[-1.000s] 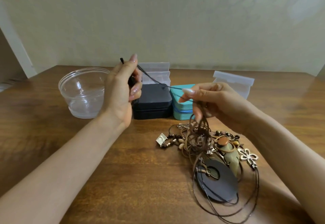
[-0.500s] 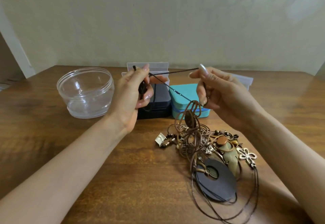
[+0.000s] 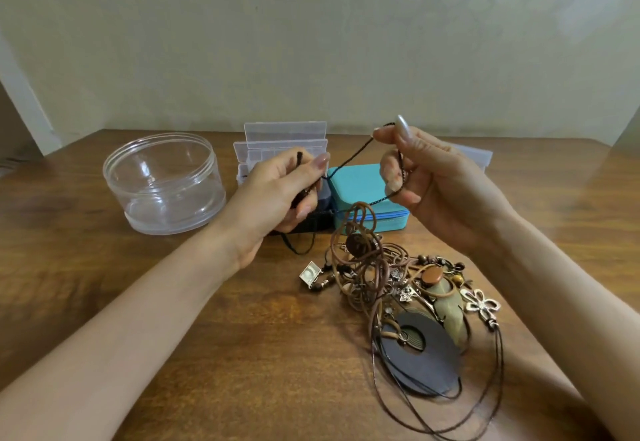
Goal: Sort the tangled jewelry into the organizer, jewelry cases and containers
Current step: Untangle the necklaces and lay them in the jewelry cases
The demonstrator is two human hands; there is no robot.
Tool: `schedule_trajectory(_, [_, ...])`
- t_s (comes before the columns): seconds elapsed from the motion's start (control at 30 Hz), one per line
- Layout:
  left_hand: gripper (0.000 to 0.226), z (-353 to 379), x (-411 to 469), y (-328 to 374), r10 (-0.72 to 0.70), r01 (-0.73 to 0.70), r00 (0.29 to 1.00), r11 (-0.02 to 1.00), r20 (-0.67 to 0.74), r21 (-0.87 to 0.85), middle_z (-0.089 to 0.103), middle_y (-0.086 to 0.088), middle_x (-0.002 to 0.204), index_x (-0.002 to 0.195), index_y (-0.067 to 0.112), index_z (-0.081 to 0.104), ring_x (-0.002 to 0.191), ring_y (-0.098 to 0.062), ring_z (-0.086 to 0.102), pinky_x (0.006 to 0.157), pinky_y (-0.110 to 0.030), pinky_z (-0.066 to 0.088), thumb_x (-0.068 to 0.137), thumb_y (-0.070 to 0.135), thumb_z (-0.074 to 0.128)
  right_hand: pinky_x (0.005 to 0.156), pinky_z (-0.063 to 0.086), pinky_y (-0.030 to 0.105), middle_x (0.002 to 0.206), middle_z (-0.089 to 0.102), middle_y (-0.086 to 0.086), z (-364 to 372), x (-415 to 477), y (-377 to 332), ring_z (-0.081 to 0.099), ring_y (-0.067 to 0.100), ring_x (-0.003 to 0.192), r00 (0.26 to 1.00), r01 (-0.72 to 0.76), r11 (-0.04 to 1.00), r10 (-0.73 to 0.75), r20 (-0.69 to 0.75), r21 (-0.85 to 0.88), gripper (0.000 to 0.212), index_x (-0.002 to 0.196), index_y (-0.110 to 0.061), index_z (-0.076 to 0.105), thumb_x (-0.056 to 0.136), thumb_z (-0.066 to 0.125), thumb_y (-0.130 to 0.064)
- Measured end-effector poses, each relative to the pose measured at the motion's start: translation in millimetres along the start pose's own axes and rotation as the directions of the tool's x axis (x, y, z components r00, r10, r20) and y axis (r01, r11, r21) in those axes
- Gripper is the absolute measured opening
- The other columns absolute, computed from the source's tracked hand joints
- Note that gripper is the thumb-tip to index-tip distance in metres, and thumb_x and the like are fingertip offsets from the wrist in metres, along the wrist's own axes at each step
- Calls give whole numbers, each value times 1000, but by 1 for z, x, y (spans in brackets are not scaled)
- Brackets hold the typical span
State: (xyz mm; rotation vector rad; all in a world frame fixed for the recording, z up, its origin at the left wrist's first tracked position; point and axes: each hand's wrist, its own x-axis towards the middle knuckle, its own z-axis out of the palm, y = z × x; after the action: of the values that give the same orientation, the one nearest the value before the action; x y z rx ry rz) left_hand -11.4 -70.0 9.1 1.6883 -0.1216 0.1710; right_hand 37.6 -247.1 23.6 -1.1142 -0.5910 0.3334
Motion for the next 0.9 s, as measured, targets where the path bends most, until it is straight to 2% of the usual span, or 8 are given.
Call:
schedule_trajectory(0.13, [23,0,-1,2,5,-6,1000,1000,18,29,40,8,42,74,18,51,36,-2,29,35,-14,23,81,38,59,39,36,14,55,52,1,-1,0,-1,46,6,46,1000,-6,1000,6,10,-3,21,92,-10,64,84,51,-24])
schedule_trajectory(0.27, [30,4,-4,6,67,-105,989,948,136,300,54,17,49,81,22,65,49,3,49,49,-9,37,57,38,71,41,36,14,57,52,1,-4,2,-1,45,6,49,1000,10,1000,-10,14,4,21,93,-11,65,85,51,-24])
schedule_trajectory(0.33, [32,6,-4,4,69,-141,978,913,195,384,50,15,52,81,27,71,55,-1,47,57,-15,38,53,42,73,43,38,15,58,53,1,-5,2,0,46,7,50,1000,17,1000,-17,17,12,21,93,-12,66,85,51,-24])
schedule_trajectory(0.43, [29,6,-5,1,72,-169,970,888,234,428,55,12,56,80,24,74,58,-6,51,62,-25,41,57,41,74,46,41,15,61,54,1,-6,2,1,49,7,53,999,29,999,-30,39,29,21,94,-13,67,86,50,-23])
schedule_trajectory(0.57, [14,5,-6,5,115,-177,975,921,192,347,62,15,55,77,17,69,53,4,57,55,-7,41,75,31,66,52,39,15,65,55,-1,-9,3,-2,46,7,53,998,46,998,-48,41,42,26,107,-21,67,87,50,-23])
schedule_trajectory(0.73, [23,6,-7,11,115,-134,985,979,126,154,51,6,46,71,15,62,39,-3,32,41,-8,27,82,35,55,42,33,13,75,64,1,-11,1,-4,41,7,47,997,52,969,-39,59,-240,50,129,-28,54,80,60,-23])
schedule_trajectory(0.83, [28,7,-6,9,119,-127,989,988,91,83,50,4,42,71,9,59,37,-6,28,39,-10,22,78,36,55,44,36,11,79,66,-2,-1,-4,2,49,6,50,991,40,863,32,132,-504,49,122,-21,59,74,67,-23])
schedule_trajectory(0.9, [29,8,-5,9,133,-138,988,989,74,60,49,5,39,68,4,55,33,-2,33,39,-6,28,79,32,55,55,45,15,87,67,11,6,-7,10,61,12,65,989,64,798,31,147,-599,45,112,-15,63,69,72,-23])
